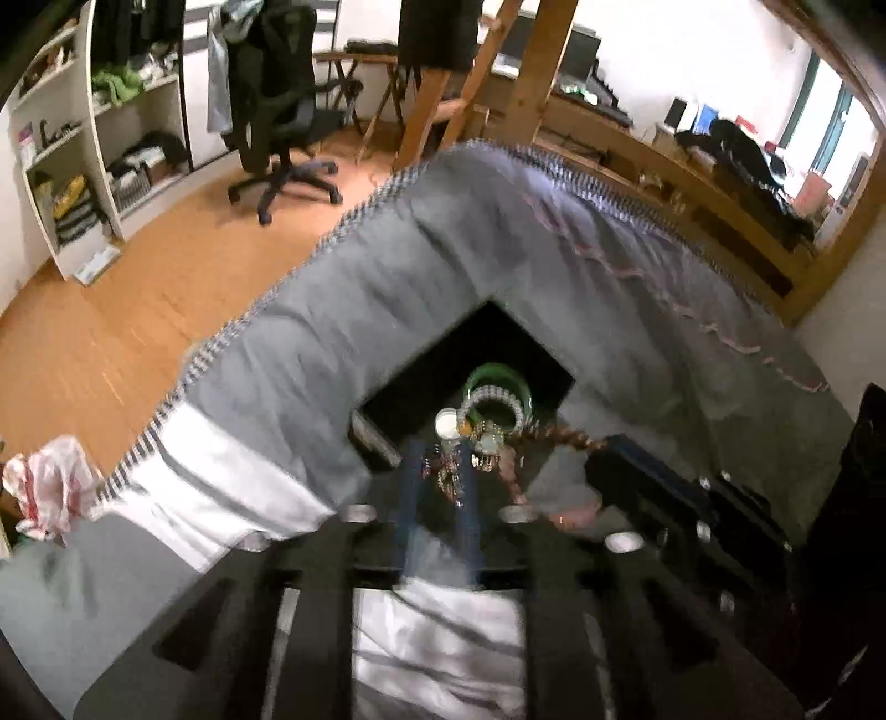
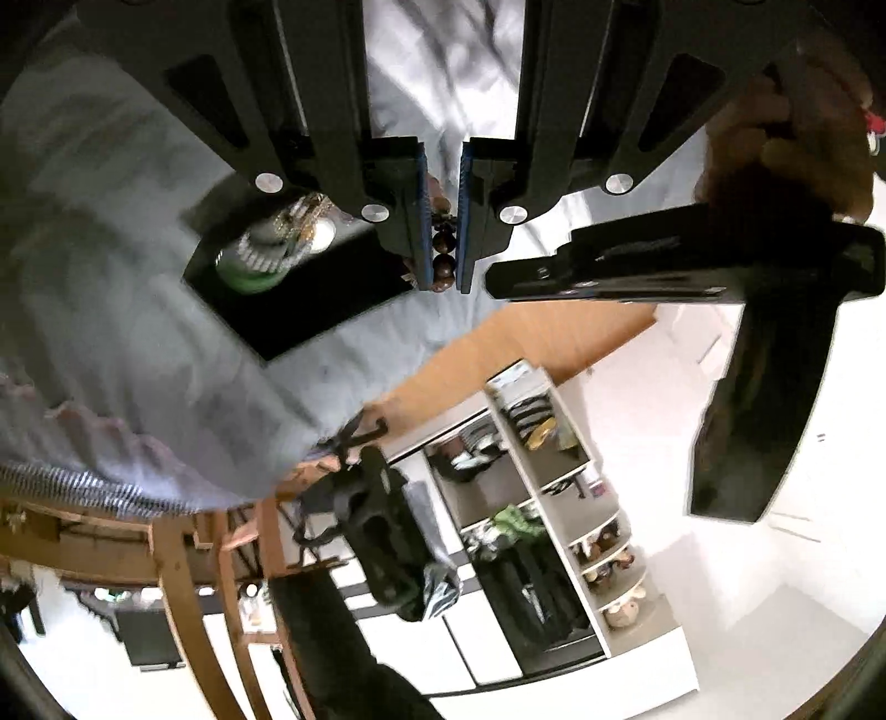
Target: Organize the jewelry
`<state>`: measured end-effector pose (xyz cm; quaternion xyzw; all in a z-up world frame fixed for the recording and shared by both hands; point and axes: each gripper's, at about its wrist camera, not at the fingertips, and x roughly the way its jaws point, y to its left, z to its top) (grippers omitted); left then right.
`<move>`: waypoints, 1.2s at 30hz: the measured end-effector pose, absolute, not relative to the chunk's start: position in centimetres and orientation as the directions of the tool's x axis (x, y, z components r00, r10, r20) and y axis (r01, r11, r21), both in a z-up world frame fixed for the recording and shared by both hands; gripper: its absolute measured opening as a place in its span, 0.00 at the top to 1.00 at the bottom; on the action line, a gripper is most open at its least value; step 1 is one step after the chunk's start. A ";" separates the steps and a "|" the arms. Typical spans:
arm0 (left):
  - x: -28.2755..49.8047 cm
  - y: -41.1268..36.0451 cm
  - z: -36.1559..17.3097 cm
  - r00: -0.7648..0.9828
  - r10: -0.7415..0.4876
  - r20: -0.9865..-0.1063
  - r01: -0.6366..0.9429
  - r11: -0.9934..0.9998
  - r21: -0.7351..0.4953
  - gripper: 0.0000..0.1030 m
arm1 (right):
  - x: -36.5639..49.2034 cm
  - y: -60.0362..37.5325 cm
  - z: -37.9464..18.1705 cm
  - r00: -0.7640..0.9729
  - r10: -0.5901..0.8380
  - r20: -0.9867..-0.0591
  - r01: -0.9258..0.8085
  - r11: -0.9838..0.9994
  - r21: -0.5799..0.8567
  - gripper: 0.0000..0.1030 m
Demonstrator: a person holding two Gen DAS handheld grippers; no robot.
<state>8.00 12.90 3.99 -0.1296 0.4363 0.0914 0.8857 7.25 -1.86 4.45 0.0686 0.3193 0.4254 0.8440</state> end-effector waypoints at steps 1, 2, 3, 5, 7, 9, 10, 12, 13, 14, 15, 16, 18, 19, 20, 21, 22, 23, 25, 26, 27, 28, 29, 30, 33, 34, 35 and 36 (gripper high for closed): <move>8.5 13.2 4.3 0.609 0.065 -0.790 -0.282 0.949 -0.140 0.21 | 8.2 -1.6 4.6 0.439 0.755 -0.487 -0.666 0.637 0.387 0.91; 8.6 13.5 5.0 0.626 0.098 -0.774 -0.303 0.945 -0.125 0.13 | 9.2 -1.3 4.5 0.440 0.747 -0.499 -0.654 0.647 0.392 0.91; 8.7 13.9 5.4 0.644 0.118 -0.756 -0.318 0.940 -0.123 0.11 | 10.5 -0.7 4.1 0.433 0.736 -0.520 -0.637 0.658 0.401 0.91; 9.2 14.7 5.8 0.638 0.133 -0.758 -0.333 0.936 -0.116 0.11 | 12.5 0.1 3.0 0.400 0.709 -0.581 -0.602 0.681 0.416 0.90; 9.5 15.3 5.5 0.629 0.097 -0.771 -0.317 0.938 -0.140 0.10 | 13.9 1.2 1.2 0.370 0.674 -0.639 -0.570 0.708 0.417 0.88; 9.5 15.6 5.2 0.618 0.076 -0.783 -0.297 0.944 -0.143 0.09 | 14.2 1.6 0.1 0.379 0.626 -0.682 -0.538 0.749 0.388 0.56; 9.2 15.6 5.0 0.616 0.072 -0.785 -0.284 0.949 -0.136 0.09 | 14.0 1.3 -0.3 0.404 0.604 -0.687 -0.518 0.770 0.372 0.45; 8.0 15.8 5.0 0.626 0.087 -0.775 -0.271 0.956 -0.112 0.09 | 13.4 0.7 -0.3 0.443 0.576 -0.686 -0.490 0.797 0.353 0.18; 7.4 15.8 5.1 0.630 0.099 -0.770 -0.269 0.958 -0.097 0.09 | 12.8 0.1 0.0 0.479 0.532 -0.698 -0.455 0.831 0.320 0.13; 6.6 15.9 5.2 0.633 0.102 -0.767 -0.265 0.960 -0.092 0.09 | 12.4 -0.3 0.5 0.499 0.510 -0.701 -0.436 0.846 0.305 0.10; 6.2 15.8 5.3 0.638 0.102 -0.763 -0.262 0.961 -0.091 0.09 | 11.9 -0.7 1.0 0.517 0.493 -0.700 -0.421 0.858 0.294 0.10; 5.6 15.7 5.4 0.643 0.094 -0.760 -0.255 0.962 -0.096 0.09 | 11.0 -1.3 1.8 0.532 0.479 -0.698 -0.415 0.866 0.278 0.09; 5.0 15.3 5.6 0.650 0.081 -0.755 -0.237 0.966 -0.100 0.09 | 9.6 -2.0 2.8 0.553 0.444 -0.705 -0.404 0.883 0.239 0.04; 4.7 15.0 5.7 0.651 0.084 -0.754 -0.225 0.971 -0.086 0.09 | 8.9 -2.3 3.2 0.557 0.435 -0.707 -0.401 0.887 0.229 0.04; 4.5 14.7 5.7 0.652 0.091 -0.753 -0.215 0.974 -0.069 0.09 | 8.1 -2.7 3.6 0.554 0.433 -0.711 -0.405 0.886 0.224 0.04; 4.2 14.2 5.9 0.656 0.106 -0.747 -0.205 0.978 -0.041 0.09 | 7.5 -3.0 3.9 0.549 0.435 -0.714 -0.409 0.885 0.224 0.04; 4.0 13.8 6.1 0.662 0.121 -0.739 -0.200 0.980 -0.018 0.09 | 6.6 -3.3 4.3 0.544 0.433 -0.719 -0.412 0.884 0.221 0.04; 3.6 13.3 6.3 0.671 0.139 -0.729 -0.195 0.981 0.008 0.09 | 6.0 -3.6 4.6 0.542 0.431 -0.721 -0.411 0.885 0.220 0.04; 2.6 12.2 6.5 0.684 0.169 -0.709 -0.171 0.983 0.069 0.09 | 4.8 -4.1 5.2 0.530 0.440 -0.725 -0.415 0.880 0.230 0.04; 2.2 11.9 6.5 0.690 0.180 -0.701 -0.172 0.982 0.084 0.09 | 4.2 -4.4 5.5 0.525 0.449 -0.723 -0.419 0.876 0.240 0.04; 1.8 11.7 6.6 0.695 0.188 -0.694 -0.174 0.981 0.092 0.09 | 3.5 -4.6 5.8 0.524 0.453 -0.721 -0.421 0.874 0.243 0.04; 1.7 11.5 6.7 0.697 0.187 -0.692 -0.172 0.981 0.092 0.09 | 3.1 -4.8 5.9 0.523 0.450 -0.723 -0.419 0.875 0.241 0.04; 1.5 11.4 6.8 0.697 0.179 -0.694 -0.165 0.982 0.088 0.09 | 2.6 -5.0 6.0 0.522 0.442 -0.730 -0.415 0.879 0.236 0.04; 1.4 11.4 6.9 0.697 0.177 -0.695 -0.161 0.983 0.088 0.09 | 2.3 -5.1 6.1 0.517 0.431 -0.739 -0.410 0.883 0.227 0.04; 1.1 11.2 6.9 0.700 0.193 -0.688 -0.160 0.981 0.113 0.09 | 1.3 -5.4 6.2 0.520 0.417 -0.745 -0.420 0.885 0.202 0.04; 1.0 11.2 6.9 0.701 0.199 -0.685 -0.161 0.980 0.121 0.09 | 1.0 -5.5 6.3 0.525 0.411 -0.745 -0.418 0.887 0.195 0.04; 1.0 11.3 6.9 0.700 0.202 -0.685 -0.160 0.979 0.125 0.09 | 0.9 -5.6 6.3 0.529 0.405 -0.746 -0.414 0.890 0.189 0.04; 0.9 11.4 6.9 0.699 0.202 -0.686 -0.159 0.979 0.125 0.09 | 0.7 -5.7 6.3 0.536 0.398 -0.744 -0.412 0.893 0.181 0.04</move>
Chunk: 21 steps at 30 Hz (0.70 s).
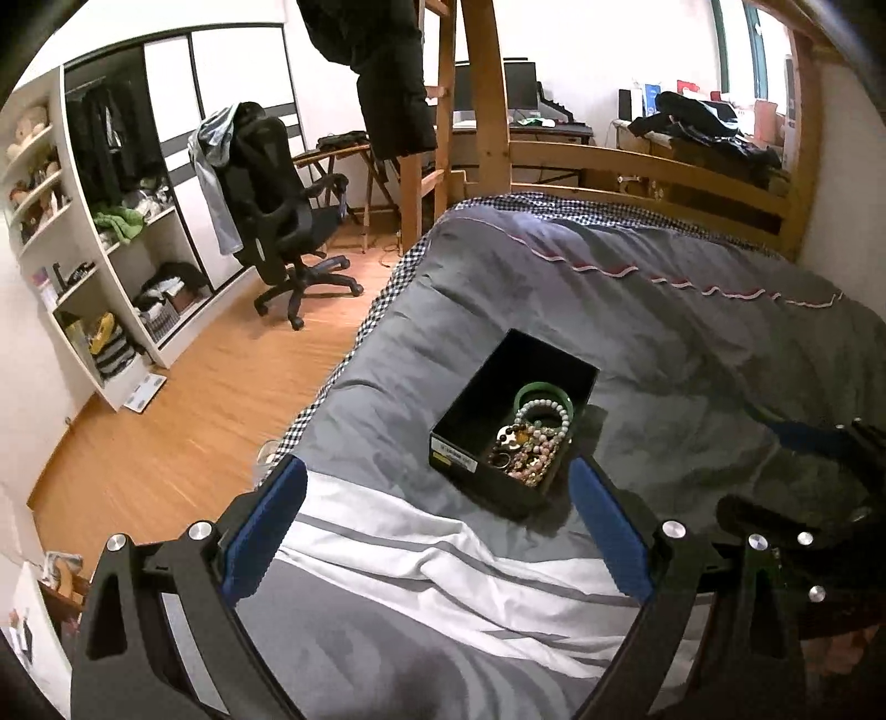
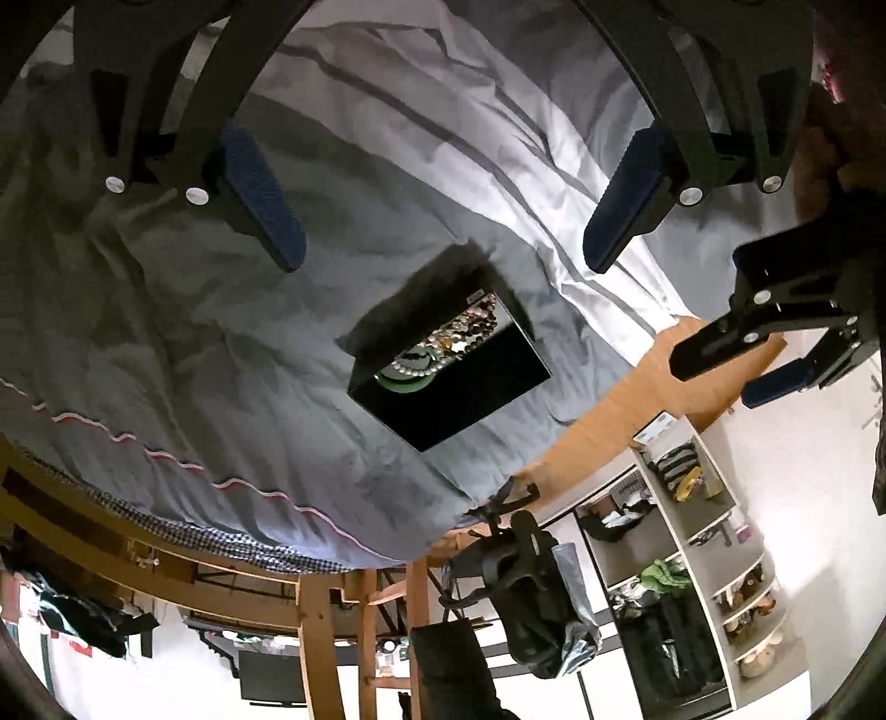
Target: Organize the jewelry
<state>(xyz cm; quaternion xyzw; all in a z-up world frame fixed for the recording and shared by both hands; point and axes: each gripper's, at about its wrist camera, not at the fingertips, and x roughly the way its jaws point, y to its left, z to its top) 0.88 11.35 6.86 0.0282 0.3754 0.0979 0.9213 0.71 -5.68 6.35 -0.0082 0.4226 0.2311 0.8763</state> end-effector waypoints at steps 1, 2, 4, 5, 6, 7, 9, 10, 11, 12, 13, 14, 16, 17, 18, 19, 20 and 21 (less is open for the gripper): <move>0.8 11.5 6.8 0.697 0.204 -0.687 -0.160 0.979 0.129 0.09 | 0.5 -5.8 6.5 0.548 0.391 -0.739 -0.411 0.896 0.169 0.04; 0.8 11.5 6.7 0.695 0.208 -0.688 -0.161 0.978 0.133 0.09 | 0.4 -5.8 6.5 0.557 0.385 -0.736 -0.408 0.899 0.161 0.04; 0.8 11.5 6.4 0.686 0.217 -0.695 -0.162 0.976 0.145 0.09 | 0.4 -5.8 6.6 0.558 0.382 -0.736 -0.410 0.899 0.156 0.04; 0.8 11.5 6.3 0.682 0.220 -0.698 -0.162 0.975 0.149 0.09 | 0.4 -5.8 6.6 0.558 0.382 -0.737 -0.411 0.898 0.154 0.04; 0.9 11.6 6.1 0.678 0.223 -0.700 -0.164 0.975 0.152 0.09 | 0.4 -5.7 6.5 0.557 0.380 -0.738 -0.411 0.899 0.152 0.04; 0.9 11.7 5.9 0.675 0.222 -0.704 -0.164 0.975 0.151 0.09 | 0.4 -5.6 6.5 0.557 0.377 -0.740 -0.411 0.899 0.149 0.04; 1.0 11.7 5.6 0.670 0.218 -0.710 -0.164 0.976 0.146 0.09 | 0.4 -5.4 6.3 0.558 0.366 -0.745 -0.411 0.901 0.134 0.04; 1.1 11.7 5.5 0.666 0.217 -0.713 -0.162 0.976 0.145 0.09 | 0.4 -5.3 6.3 0.558 0.362 -0.747 -0.412 0.902 0.129 0.04; 1.0 11.7 5.4 0.665 0.216 -0.715 -0.160 0.976 0.145 0.09 | 0.4 -5.3 6.3 0.556 0.360 -0.749 -0.413 0.902 0.127 0.04; 1.1 11.7 5.3 0.664 0.214 -0.716 -0.157 0.977 0.146 0.09 | 0.4 -5.3 6.2 0.554 0.362 -0.750 -0.413 0.901 0.130 0.04; 1.1 11.6 5.3 0.664 0.213 -0.717 -0.156 0.977 0.146 0.09 | 0.4 -5.3 6.2 0.553 0.366 -0.749 -0.412 0.901 0.136 0.04; 1.0 11.5 5.3 0.663 0.213 -0.717 -0.153 0.977 0.148 0.09 | 0.5 -5.3 6.2 0.552 0.368 -0.748 -0.411 0.901 0.140 0.04; 1.0 11.5 5.3 0.662 0.214 -0.718 -0.152 0.977 0.151 0.09 | 0.5 -5.4 6.2 0.553 0.369 -0.747 -0.408 0.902 0.143 0.04; 1.0 11.5 5.3 0.661 0.216 -0.719 -0.152 0.976 0.154 0.08 | 0.5 -5.4 6.2 0.554 0.367 -0.747 -0.408 0.902 0.141 0.04; 1.0 11.5 5.3 0.660 0.217 -0.719 -0.151 0.976 0.155 0.08 | 0.5 -5.5 6.2 0.556 0.366 -0.746 -0.406 0.903 0.141 0.04; 1.0 11.4 5.3 0.660 0.217 -0.719 -0.152 0.976 0.155 0.08 | 0.5 -5.5 6.3 0.556 0.367 -0.746 -0.404 0.903 0.143 0.04; 1.0 11.4 5.3 0.660 0.218 -0.719 -0.153 0.976 0.156 0.08 | 0.6 -5.6 6.3 0.557 0.368 -0.745 -0.401 0.904 0.146 0.04; 1.0 11.4 5.3 0.661 0.218 -0.718 -0.155 0.976 0.154 0.08 | 0.6 -5.7 6.3 0.558 0.368 -0.744 -0.399 0.905 0.148 0.04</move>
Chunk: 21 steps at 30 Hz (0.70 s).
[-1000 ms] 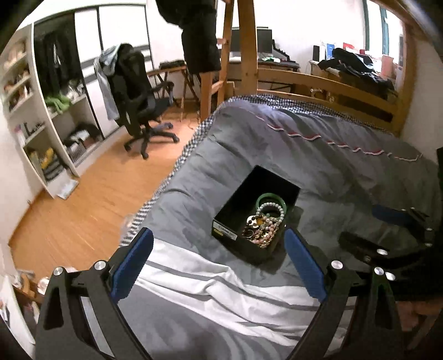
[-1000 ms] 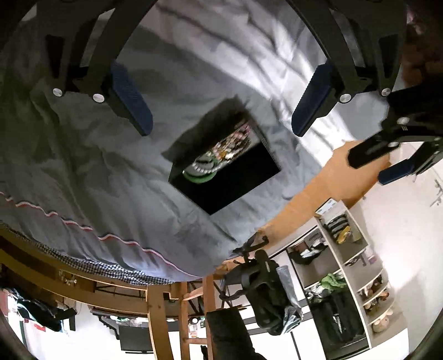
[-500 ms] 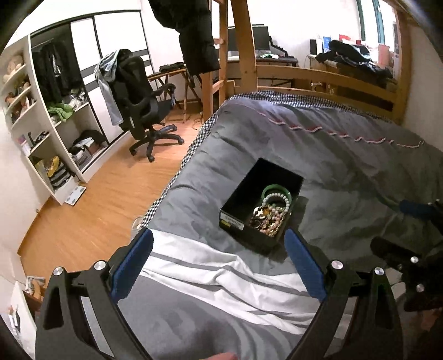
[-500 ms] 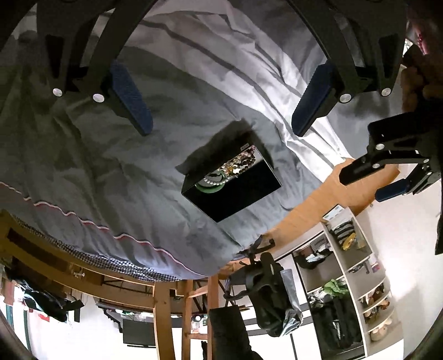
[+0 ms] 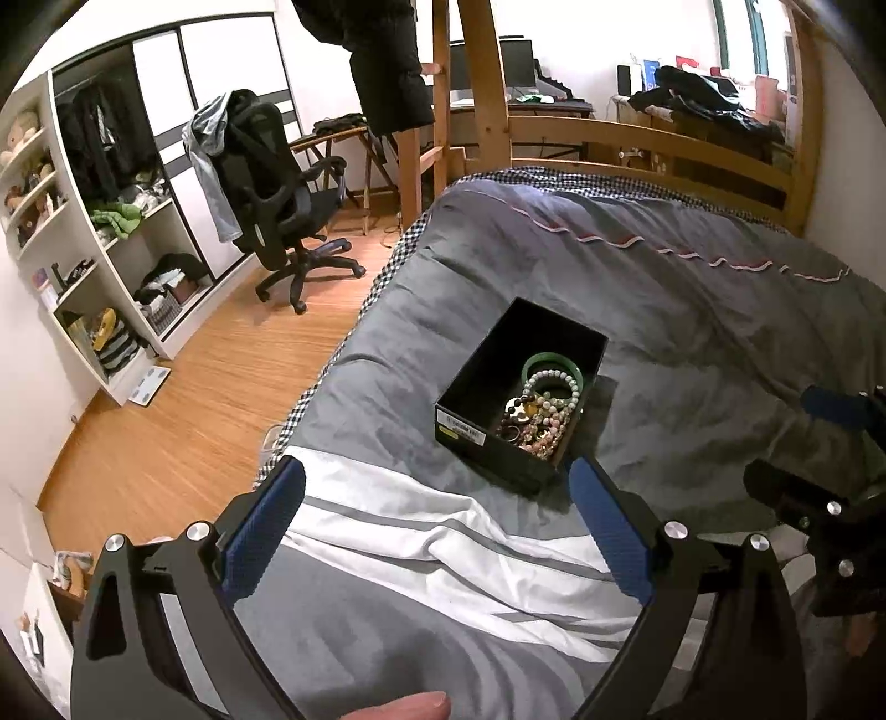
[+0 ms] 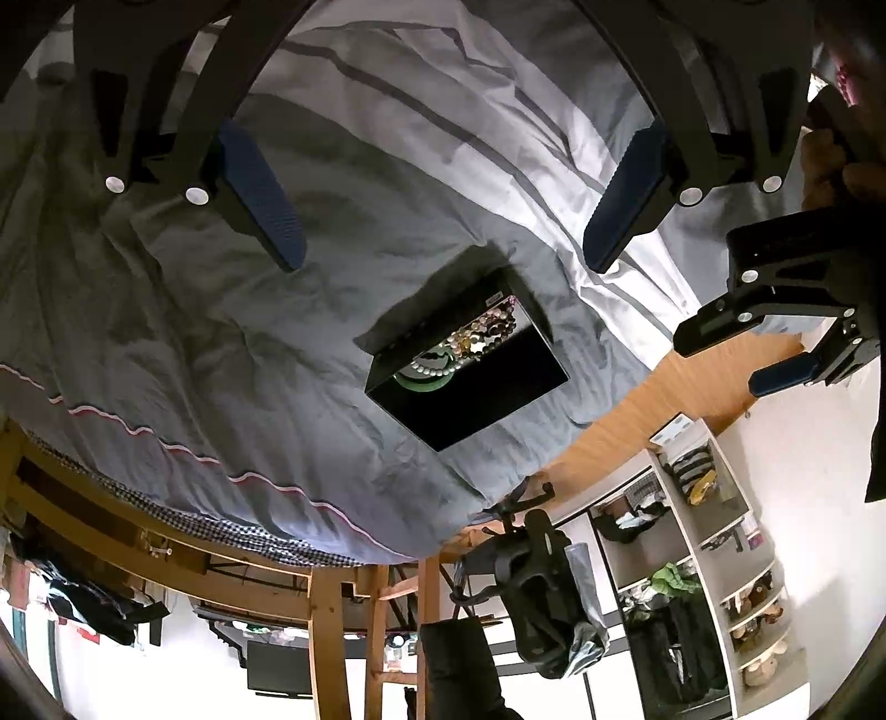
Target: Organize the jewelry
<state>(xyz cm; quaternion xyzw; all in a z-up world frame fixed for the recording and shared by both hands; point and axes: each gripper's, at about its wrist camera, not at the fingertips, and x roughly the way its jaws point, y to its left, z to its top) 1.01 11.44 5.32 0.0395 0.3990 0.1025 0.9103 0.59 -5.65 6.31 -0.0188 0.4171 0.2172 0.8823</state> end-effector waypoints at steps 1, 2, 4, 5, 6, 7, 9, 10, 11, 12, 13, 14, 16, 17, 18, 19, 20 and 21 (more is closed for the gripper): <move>1.0 11.4 5.3 0.661 0.216 -0.719 -0.155 0.976 0.151 0.07 | 0.6 -5.7 6.4 0.558 0.368 -0.744 -0.397 0.905 0.149 0.04; 1.0 11.4 5.3 0.660 0.216 -0.720 -0.157 0.976 0.149 0.07 | 0.6 -5.7 6.4 0.558 0.367 -0.744 -0.397 0.906 0.149 0.04; 0.9 11.3 5.3 0.660 0.221 -0.718 -0.156 0.975 0.156 0.07 | 0.6 -5.7 6.4 0.559 0.368 -0.743 -0.398 0.905 0.148 0.04; 0.9 11.4 5.3 0.660 0.222 -0.717 -0.156 0.975 0.159 0.07 | 0.6 -5.7 6.4 0.560 0.368 -0.743 -0.399 0.905 0.148 0.04; 0.8 11.4 5.4 0.660 0.226 -0.716 -0.156 0.974 0.164 0.07 | 0.6 -5.7 6.4 0.560 0.368 -0.742 -0.400 0.905 0.147 0.04; 0.7 11.4 5.4 0.660 0.230 -0.715 -0.155 0.973 0.170 0.07 | 0.6 -5.7 6.4 0.560 0.369 -0.742 -0.401 0.904 0.147 0.04; 0.5 11.7 5.7 0.662 0.233 -0.712 -0.150 0.972 0.179 0.06 | 0.5 -5.6 6.5 0.559 0.369 -0.743 -0.402 0.904 0.147 0.04; 0.4 11.9 5.8 0.663 0.232 -0.712 -0.144 0.973 0.182 0.06 | 0.5 -5.5 6.5 0.558 0.369 -0.743 -0.404 0.903 0.145 0.04; 0.2 12.1 5.9 0.663 0.231 -0.712 -0.142 0.973 0.183 0.06 | 0.4 -5.4 6.5 0.558 0.370 -0.743 -0.406 0.902 0.145 0.04; 0.2 12.2 6.1 0.664 0.231 -0.712 -0.143 0.973 0.183 0.06 | 0.3 -5.3 6.5 0.558 0.371 -0.743 -0.407 0.902 0.145 0.04; 0.1 12.4 6.2 0.664 0.230 -0.711 -0.145 0.973 0.179 0.06 | 0.3 -5.2 6.5 0.557 0.373 -0.742 -0.410 0.901 0.146 0.04; 0.0 12.7 6.3 0.665 0.226 -0.712 -0.146 0.974 0.172 0.06 | 0.2 -5.2 6.6 0.557 0.376 -0.741 -0.411 0.899 0.147 0.04; 0.0 13.0 6.5 0.667 0.219 -0.712 -0.148 0.976 0.161 0.06 | 0.1 -4.9 6.6 0.556 0.380 -0.739 -0.415 0.898 0.150 0.04; 0.0 13.0 6.5 0.666 0.219 -0.713 -0.150 0.976 0.159 0.06 | 0.0 -4.9 6.7 0.556 0.380 -0.739 -0.415 0.898 0.149 0.04; 0.0 13.1 6.5 0.666 0.220 -0.713 -0.150 0.976 0.161 0.06 | 0.0 -4.9 6.7 0.556 0.380 -0.739 -0.414 0.898 0.150 0.04; 0.0 13.1 6.6 0.666 0.220 -0.713 -0.148 0.976 0.162 0.06 | 0.0 -4.9 6.7 0.557 0.381 -0.738 -0.414 0.898 0.151 0.04; 0.0 13.1 6.6 0.666 0.223 -0.711 -0.148 0.975 0.168 0.06 | 0.0 -4.9 6.7 0.559 0.382 -0.736 -0.413 0.898 0.152 0.04; 0.0 13.2 6.6 0.665 0.226 -0.711 -0.146 0.974 0.172 0.06 | 0.0 -4.9 6.7 0.562 0.381 -0.735 -0.411 0.899 0.152 0.04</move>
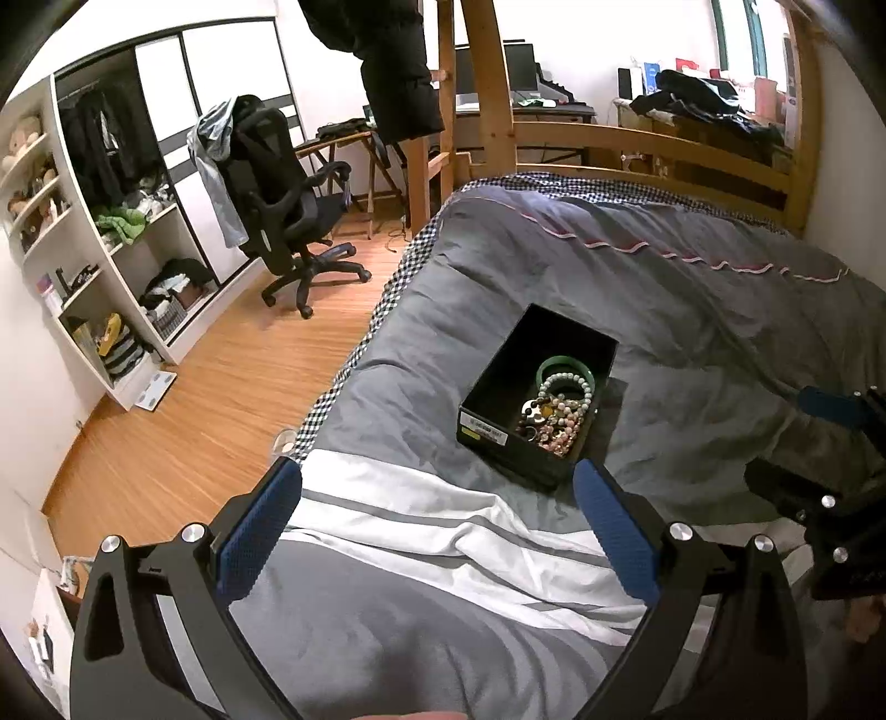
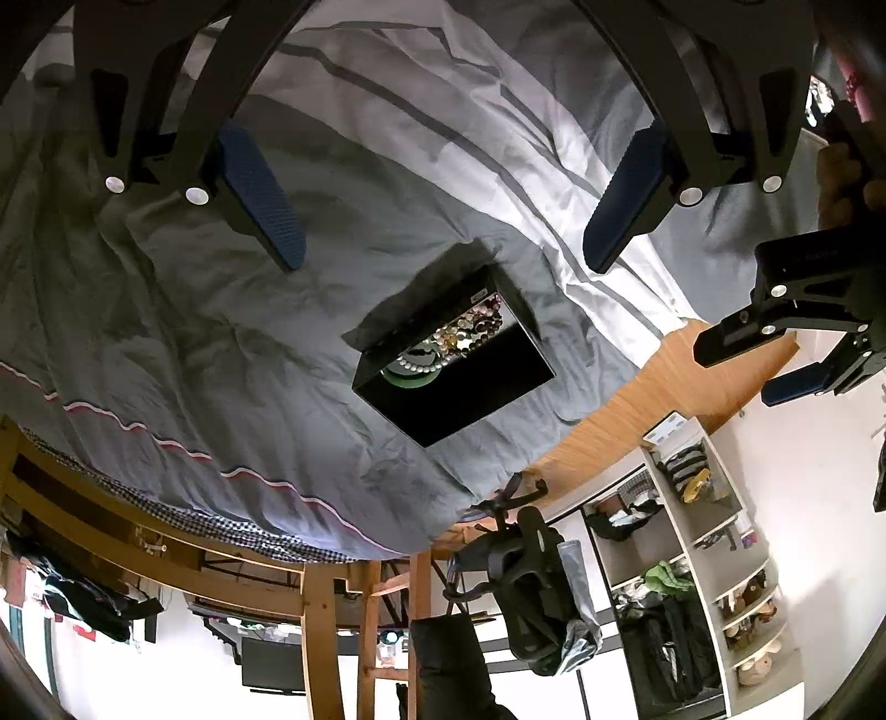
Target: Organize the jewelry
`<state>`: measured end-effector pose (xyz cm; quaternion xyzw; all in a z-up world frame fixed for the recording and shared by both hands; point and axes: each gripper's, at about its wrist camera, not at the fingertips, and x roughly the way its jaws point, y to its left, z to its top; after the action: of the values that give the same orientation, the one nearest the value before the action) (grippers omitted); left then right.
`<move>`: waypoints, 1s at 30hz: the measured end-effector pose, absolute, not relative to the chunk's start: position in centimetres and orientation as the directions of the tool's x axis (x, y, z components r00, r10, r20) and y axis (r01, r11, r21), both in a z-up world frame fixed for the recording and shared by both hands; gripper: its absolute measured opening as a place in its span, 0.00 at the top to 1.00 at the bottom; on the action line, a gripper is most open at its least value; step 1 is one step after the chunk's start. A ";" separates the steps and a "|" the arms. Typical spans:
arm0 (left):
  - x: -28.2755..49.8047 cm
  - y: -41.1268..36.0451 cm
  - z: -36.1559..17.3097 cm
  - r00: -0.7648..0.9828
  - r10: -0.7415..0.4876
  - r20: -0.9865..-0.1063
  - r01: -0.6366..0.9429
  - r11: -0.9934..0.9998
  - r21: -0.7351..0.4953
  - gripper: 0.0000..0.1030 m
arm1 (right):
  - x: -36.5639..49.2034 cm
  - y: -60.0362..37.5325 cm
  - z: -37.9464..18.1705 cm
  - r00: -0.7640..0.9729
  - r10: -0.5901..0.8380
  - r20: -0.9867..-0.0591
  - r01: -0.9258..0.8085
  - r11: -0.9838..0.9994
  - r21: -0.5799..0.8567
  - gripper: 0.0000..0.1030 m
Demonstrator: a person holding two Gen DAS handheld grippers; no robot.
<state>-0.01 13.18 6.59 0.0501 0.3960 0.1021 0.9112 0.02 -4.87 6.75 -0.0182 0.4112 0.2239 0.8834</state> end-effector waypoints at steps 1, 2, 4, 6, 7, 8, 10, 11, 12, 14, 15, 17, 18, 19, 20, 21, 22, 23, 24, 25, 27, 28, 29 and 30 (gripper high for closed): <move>0.0 13.3 6.6 0.664 0.226 -0.713 -0.143 0.974 0.175 0.06 | 0.0 -4.9 6.7 0.562 0.381 -0.734 -0.409 0.900 0.153 0.04; 0.0 13.3 6.6 0.663 0.226 -0.714 -0.141 0.974 0.176 0.06 | 0.0 -4.9 6.7 0.562 0.382 -0.734 -0.407 0.900 0.156 0.04; 0.1 13.4 6.5 0.661 0.230 -0.715 -0.143 0.973 0.181 0.06 | 0.1 -4.9 6.6 0.560 0.382 -0.735 -0.403 0.901 0.162 0.04; 0.1 13.4 6.5 0.660 0.226 -0.717 -0.141 0.974 0.177 0.06 | 0.2 -4.9 6.5 0.558 0.381 -0.737 -0.401 0.902 0.163 0.04; 0.1 13.4 6.5 0.659 0.225 -0.718 -0.140 0.974 0.177 0.06 | 0.2 -4.9 6.5 0.558 0.381 -0.737 -0.400 0.902 0.163 0.04; 0.1 13.4 6.4 0.658 0.225 -0.718 -0.138 0.974 0.179 0.06 | 0.2 -4.9 6.5 0.557 0.381 -0.738 -0.401 0.902 0.163 0.04; 0.1 13.3 6.3 0.658 0.226 -0.718 -0.134 0.974 0.183 0.06 | 0.2 -4.9 6.5 0.558 0.383 -0.736 -0.401 0.901 0.164 0.04; 0.1 13.3 6.3 0.657 0.227 -0.719 -0.133 0.974 0.185 0.06 | 0.2 -4.9 6.5 0.558 0.382 -0.737 -0.401 0.901 0.163 0.04; 0.1 13.4 6.3 0.657 0.228 -0.719 -0.131 0.973 0.189 0.06 | 0.2 -4.9 6.5 0.558 0.382 -0.737 -0.402 0.901 0.163 0.04; 0.1 13.4 6.4 0.657 0.233 -0.717 -0.130 0.972 0.197 0.06 | 0.2 -4.9 6.5 0.557 0.381 -0.738 -0.401 0.902 0.163 0.04; 0.0 13.5 6.4 0.658 0.234 -0.716 -0.129 0.972 0.199 0.06 | 0.2 -4.9 6.5 0.556 0.382 -0.738 -0.400 0.901 0.165 0.04; -0.1 13.7 6.6 0.659 0.231 -0.716 -0.127 0.972 0.196 0.06 | 0.2 -4.9 6.5 0.556 0.384 -0.737 -0.402 0.901 0.165 0.04; -0.1 13.8 6.7 0.660 0.229 -0.715 -0.130 0.973 0.191 0.06 | 0.2 -4.8 6.4 0.556 0.384 -0.737 -0.402 0.900 0.165 0.04; -0.2 14.0 6.7 0.659 0.227 -0.717 -0.134 0.973 0.186 0.06 | 0.2 -4.8 6.4 0.554 0.385 -0.738 -0.404 0.900 0.166 0.04; -0.1 14.0 6.7 0.659 0.225 -0.718 -0.136 0.974 0.181 0.06 | 0.2 -4.7 6.3 0.552 0.388 -0.738 -0.408 0.898 0.166 0.04; -0.1 14.0 6.7 0.659 0.221 -0.719 -0.138 0.975 0.173 0.06 | 0.2 -4.6 6.3 0.551 0.390 -0.737 -0.412 0.896 0.166 0.04; -0.1 14.0 6.7 0.659 0.218 -0.720 -0.137 0.976 0.169 0.06 | 0.1 -4.5 6.3 0.551 0.391 -0.737 -0.416 0.894 0.163 0.04; -0.1 14.0 6.7 0.658 0.216 -0.721 -0.139 0.976 0.166 0.06 | 0.1 -4.5 6.3 0.551 0.392 -0.737 -0.419 0.894 0.162 0.04; -0.1 13.9 6.7 0.659 0.217 -0.720 -0.140 0.976 0.167 0.06 | 0.0 -4.4 6.3 0.550 0.393 -0.737 -0.422 0.892 0.161 0.04; -0.2 13.8 6.7 0.660 0.220 -0.718 -0.141 0.976 0.169 0.06 | 0.0 -4.3 6.2 0.550 0.393 -0.737 -0.423 0.892 0.161 0.04; -0.2 13.6 6.6 0.660 0.213 -0.721 -0.137 0.977 0.164 0.06 | 0.0 -4.4 6.2 0.550 0.393 -0.737 -0.422 0.892 0.161 0.04; -0.1 13.6 6.6 0.659 0.207 -0.723 -0.132 0.978 0.159 0.06 | -0.1 -4.4 6.2 0.550 0.393 -0.737 -0.421 0.892 0.161 0.04; -0.2 13.5 6.5 0.659 0.197 -0.726 -0.127 0.980 0.151 0.06 | -0.1 -4.4 6.2 0.550 0.393 -0.737 -0.421 0.892 0.162 0.04; -0.1 13.3 6.4 0.658 0.188 -0.729 -0.123 0.982 0.141 0.06 | -0.1 -4.3 6.2 0.551 0.393 -0.737 -0.421 0.893 0.161 0.04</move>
<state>-0.13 13.34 6.41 0.0397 0.4045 0.0855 0.9097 -0.08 -4.31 6.18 -0.0173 0.4138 0.2311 0.8804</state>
